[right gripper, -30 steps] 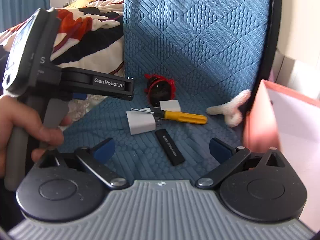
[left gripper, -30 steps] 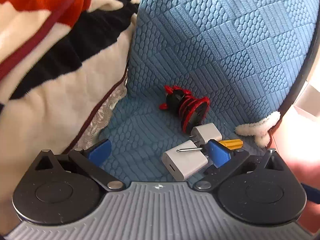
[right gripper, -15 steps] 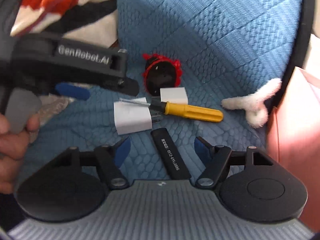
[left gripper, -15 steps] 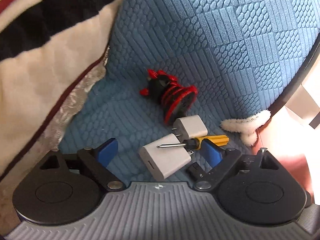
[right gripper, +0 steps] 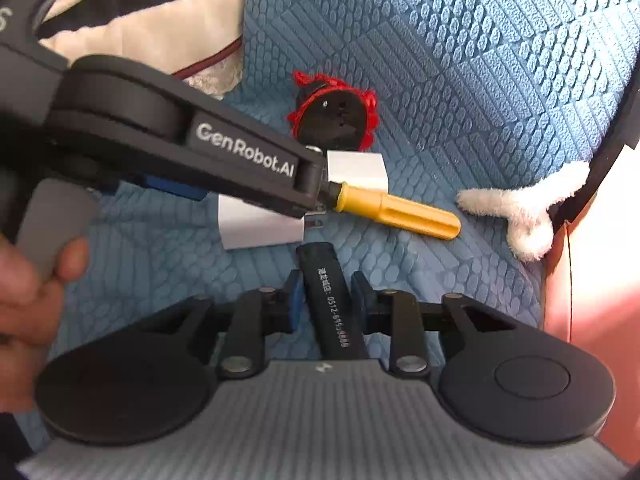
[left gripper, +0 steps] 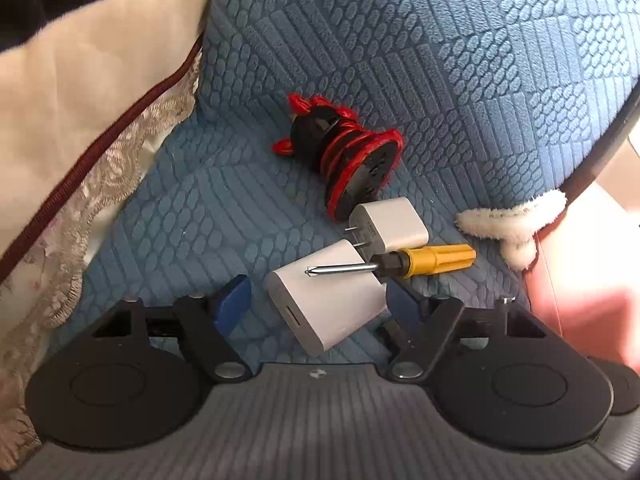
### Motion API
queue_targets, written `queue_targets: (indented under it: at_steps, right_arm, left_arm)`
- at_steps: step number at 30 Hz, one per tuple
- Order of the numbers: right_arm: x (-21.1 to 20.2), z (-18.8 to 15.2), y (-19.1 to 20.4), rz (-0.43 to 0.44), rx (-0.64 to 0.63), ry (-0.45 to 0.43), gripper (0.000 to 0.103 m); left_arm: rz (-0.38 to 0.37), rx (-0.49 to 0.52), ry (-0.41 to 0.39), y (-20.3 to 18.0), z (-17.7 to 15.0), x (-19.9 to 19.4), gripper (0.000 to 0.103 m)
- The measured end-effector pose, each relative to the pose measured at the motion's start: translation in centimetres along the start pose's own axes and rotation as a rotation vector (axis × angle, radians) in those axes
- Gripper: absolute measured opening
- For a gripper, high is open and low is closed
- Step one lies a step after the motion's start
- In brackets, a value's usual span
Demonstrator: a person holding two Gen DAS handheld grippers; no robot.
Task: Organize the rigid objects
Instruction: 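Close the left gripper on the white adapter while the right gripper grasps the black USB stick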
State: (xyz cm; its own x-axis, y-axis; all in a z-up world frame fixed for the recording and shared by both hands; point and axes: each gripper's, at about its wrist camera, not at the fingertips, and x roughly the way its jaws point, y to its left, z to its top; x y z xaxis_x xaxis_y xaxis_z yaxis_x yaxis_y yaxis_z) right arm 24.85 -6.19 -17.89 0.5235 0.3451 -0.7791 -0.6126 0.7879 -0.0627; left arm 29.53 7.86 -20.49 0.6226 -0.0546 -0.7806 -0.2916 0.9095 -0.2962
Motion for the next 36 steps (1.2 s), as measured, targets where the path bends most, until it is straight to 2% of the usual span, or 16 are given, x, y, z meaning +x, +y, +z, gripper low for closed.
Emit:
queue_targets:
  at_steps: [6,10,12,17,22,36]
  right_arm:
    - [-0.7,-0.4,-0.9,-0.009,0.031,0.031,0.028]
    - [-1.1,-0.9,-1.0,-0.011,0.025,0.028,0.028]
    - [-1.2,-1.1,-1.0,-0.013,0.026,0.027,0.028]
    - [-1.4,-1.0,-1.3,-0.019,0.031,0.036,0.028]
    - [-1.3,-0.8,-1.2,-0.011,-0.014,0.055,0.029]
    - [-2.1,-1.6,-1.9,0.030,0.043,0.069,0.027]
  left_arm:
    - [-0.017,-0.032,-0.007,-0.2,0.2,0.8,0.076]
    - [0.005,-0.010,-0.014,-0.7,0.4,1.2,0.076]
    - [0.027,0.010,-0.019,-1.0,0.4,1.3,0.072]
    - [0.028,0.011,-0.022,-0.9,0.4,1.2,0.071]
    - [0.026,0.009,-0.008,-0.7,0.2,0.9,0.070]
    - [-0.006,0.013,0.030,-0.8,-0.7,-0.2,0.064]
